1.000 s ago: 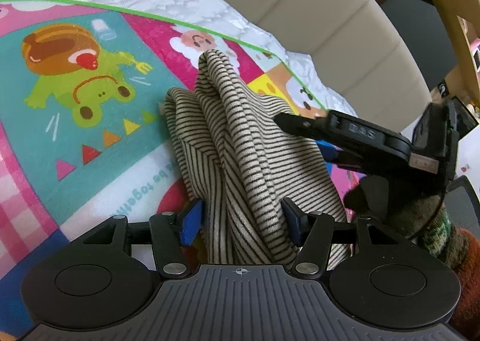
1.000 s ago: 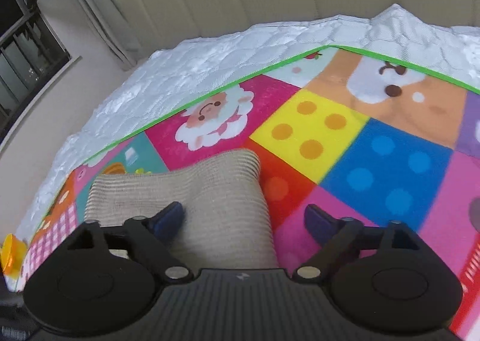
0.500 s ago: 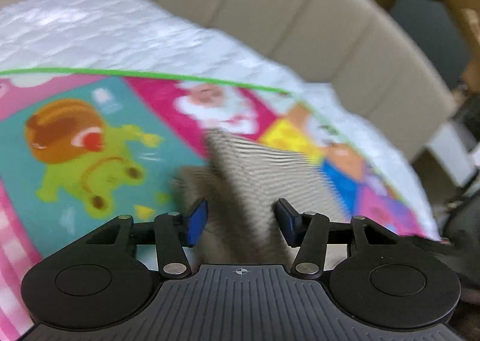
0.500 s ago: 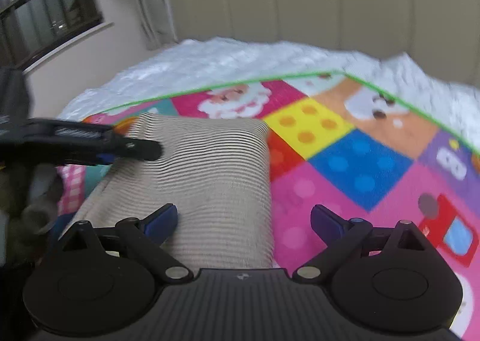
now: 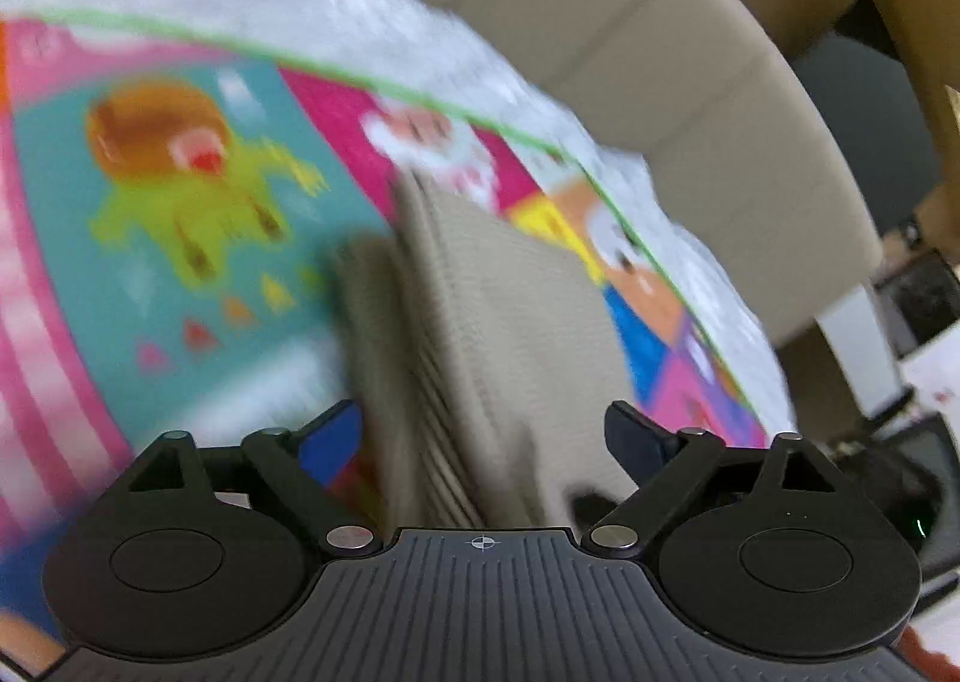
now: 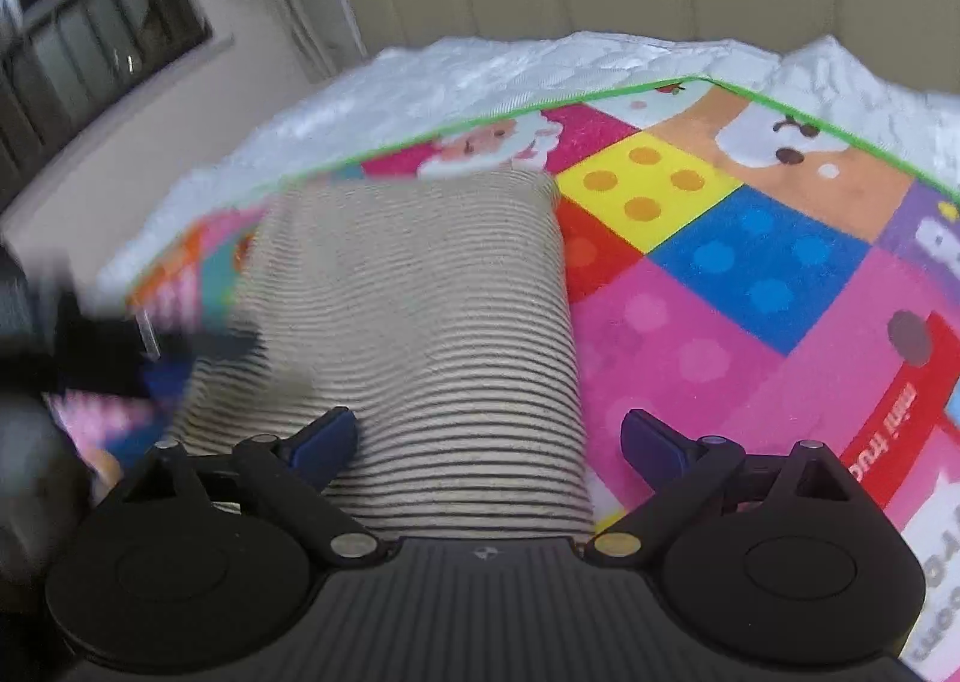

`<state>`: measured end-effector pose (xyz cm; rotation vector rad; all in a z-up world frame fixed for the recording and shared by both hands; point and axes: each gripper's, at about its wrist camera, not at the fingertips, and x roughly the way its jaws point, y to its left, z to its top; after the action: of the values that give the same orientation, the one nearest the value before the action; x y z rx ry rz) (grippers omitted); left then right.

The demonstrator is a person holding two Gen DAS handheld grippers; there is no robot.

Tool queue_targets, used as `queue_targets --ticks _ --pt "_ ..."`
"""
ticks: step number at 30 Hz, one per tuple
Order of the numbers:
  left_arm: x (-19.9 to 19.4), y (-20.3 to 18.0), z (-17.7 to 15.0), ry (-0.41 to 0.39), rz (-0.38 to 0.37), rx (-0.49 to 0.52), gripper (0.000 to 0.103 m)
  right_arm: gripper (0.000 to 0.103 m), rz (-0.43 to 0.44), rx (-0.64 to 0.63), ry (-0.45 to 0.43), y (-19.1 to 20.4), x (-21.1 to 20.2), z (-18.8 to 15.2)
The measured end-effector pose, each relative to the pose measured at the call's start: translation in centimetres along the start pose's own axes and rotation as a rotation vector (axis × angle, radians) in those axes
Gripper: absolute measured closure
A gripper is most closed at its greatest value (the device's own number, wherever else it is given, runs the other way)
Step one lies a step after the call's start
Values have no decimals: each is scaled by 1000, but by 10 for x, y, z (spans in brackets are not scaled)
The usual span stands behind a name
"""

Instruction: Fold clothes

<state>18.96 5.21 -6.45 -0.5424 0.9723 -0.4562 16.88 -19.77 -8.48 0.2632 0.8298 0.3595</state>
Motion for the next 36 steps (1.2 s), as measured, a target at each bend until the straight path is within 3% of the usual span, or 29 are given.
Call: queue_targets --ticks 5,9,11,13,19,24,27,30,32,33,35,36 --pt "20 -6 -18 82 68 47 25 9 38 108 -55 -22 -12 20" --pt "19 -7 -19 71 72 64 34 14 49 71 48 -25 19 24" --pt "19 -3 -19 62 60 57 36 30 78 52 82 -20 33 26" --pt "19 1 -19 54 46 50 38 29 84 10 73 -8 42 31" --pt "17 28 12 -70 63 13 42 33 121 -43 14 19 95 70" --pt "18 47 48 -196 173 94 42 32 101 -94 -36 38 139 97" --pt "26 54 62 -230 190 84 41 28 60 -130 -55 44 145 106" --pt "31 60 70 -249 188 79 39 25 -6 -262 -128 64 132 118" --pt "30 63 70 -242 171 77 39 25 5 -335 -178 81 121 131" --pt "30 65 70 -239 163 74 39 28 28 -360 -176 90 119 140" --pt "34 68 73 -232 148 62 38 50 75 -399 -117 109 127 159" --pt "34 69 74 -228 142 57 38 54 87 -423 -74 118 136 166"
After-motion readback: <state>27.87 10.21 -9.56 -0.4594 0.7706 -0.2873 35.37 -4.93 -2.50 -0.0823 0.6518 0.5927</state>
